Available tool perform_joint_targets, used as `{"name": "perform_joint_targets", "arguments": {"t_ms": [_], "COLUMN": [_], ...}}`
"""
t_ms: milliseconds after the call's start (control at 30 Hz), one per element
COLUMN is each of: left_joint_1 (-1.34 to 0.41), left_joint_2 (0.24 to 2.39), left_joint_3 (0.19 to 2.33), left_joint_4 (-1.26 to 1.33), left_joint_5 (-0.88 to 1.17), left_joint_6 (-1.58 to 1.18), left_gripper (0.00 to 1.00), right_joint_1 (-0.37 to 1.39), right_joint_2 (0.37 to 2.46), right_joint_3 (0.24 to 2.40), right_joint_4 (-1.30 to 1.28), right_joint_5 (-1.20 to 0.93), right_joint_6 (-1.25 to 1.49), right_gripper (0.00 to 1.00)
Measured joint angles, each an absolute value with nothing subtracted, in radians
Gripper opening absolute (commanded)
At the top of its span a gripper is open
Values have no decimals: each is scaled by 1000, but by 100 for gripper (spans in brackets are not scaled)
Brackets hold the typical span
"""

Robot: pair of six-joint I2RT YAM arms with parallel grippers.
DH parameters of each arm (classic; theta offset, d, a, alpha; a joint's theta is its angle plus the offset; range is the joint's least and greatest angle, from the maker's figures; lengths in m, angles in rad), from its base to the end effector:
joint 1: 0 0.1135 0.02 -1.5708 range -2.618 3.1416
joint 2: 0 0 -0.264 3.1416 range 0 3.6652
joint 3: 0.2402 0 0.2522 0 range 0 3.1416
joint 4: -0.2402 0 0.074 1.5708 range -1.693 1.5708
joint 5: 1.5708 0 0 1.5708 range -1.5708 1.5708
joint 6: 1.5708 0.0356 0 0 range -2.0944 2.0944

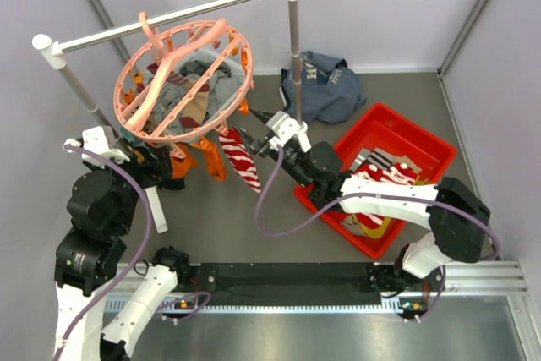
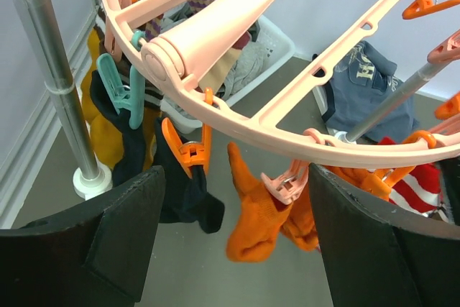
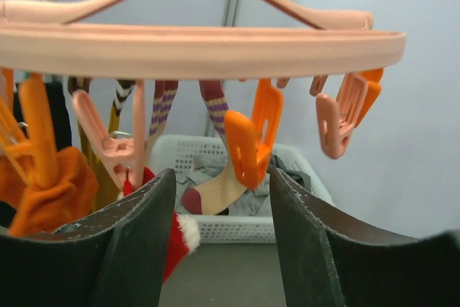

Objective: Clip the socks to the hanger
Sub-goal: Open the clamp at the hanger.

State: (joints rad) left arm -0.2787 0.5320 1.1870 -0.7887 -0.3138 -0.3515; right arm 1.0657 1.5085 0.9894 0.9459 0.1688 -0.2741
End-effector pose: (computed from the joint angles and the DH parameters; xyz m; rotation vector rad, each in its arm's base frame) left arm 0.0579 -0.0051 0.4298 -0.2944 1.6764 -0.2033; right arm 0.1723 0.2993 0.3527 -0.6013 1.0048 0.6046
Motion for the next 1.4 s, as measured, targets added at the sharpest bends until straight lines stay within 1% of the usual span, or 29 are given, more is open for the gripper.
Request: {"name": "perform_joint_targets", "arguments": {"t_ms": [133,467,567,600,633,667,733,767,867,933,967,1200,1400], "left_joint_1": [-284,-288,-289,-290,-290,-291,-291,-291,-291,-291,-291,-295,-295], "left_joint_2": [532,521,516,516,516,516,515,514,512,512,512,495,465], "left_joint_3": [1187,1187,1187,1187,1187,1187,1187,1187,1187,1187,1187,1195,1208], "left_joint_4": [-789,-794,-795,-796,-796,-796,-796,-796,-796,-796,-796,-795,-789], "left_joint_5": [-315,-313,-313,-313,-312,-312,-311,-308,-300,-291,-284,-221,-91], "left_joint_6": [-348,-348,-348,-348,-348,-348,-348,-348,-348,-348,-348,-345,-336], "left_gripper": [84,84,84,84,84,84,84,84,84,84,85,84,85], "right_joint_1": [1066,1066,1066,1066,1066,1066,1069,1072,1082,1091,1097,1154,1169], "right_joint_2": [1558,1648,1664,1667,1670,1671,1674,1676,1678,1678,1678,1615,1475], "right_joint_3": [1002,1061,1073,1075,1076,1077,1084,1087,1089,1089,1089,1086,1098], "right_joint_4": [962,1079,1086,1087,1091,1093,1093,1092,1092,1091,1087,961,697], "right_joint_5": [182,258,268,270,271,273,276,278,285,289,292,294,215], "right_joint_6": [-314,-376,-386,-390,-392,-395,-400,-400,-401,-402,-402,-403,-310], "right_gripper": [55,50,44,39,36,29,23,17,6,4,0,0,0]}}
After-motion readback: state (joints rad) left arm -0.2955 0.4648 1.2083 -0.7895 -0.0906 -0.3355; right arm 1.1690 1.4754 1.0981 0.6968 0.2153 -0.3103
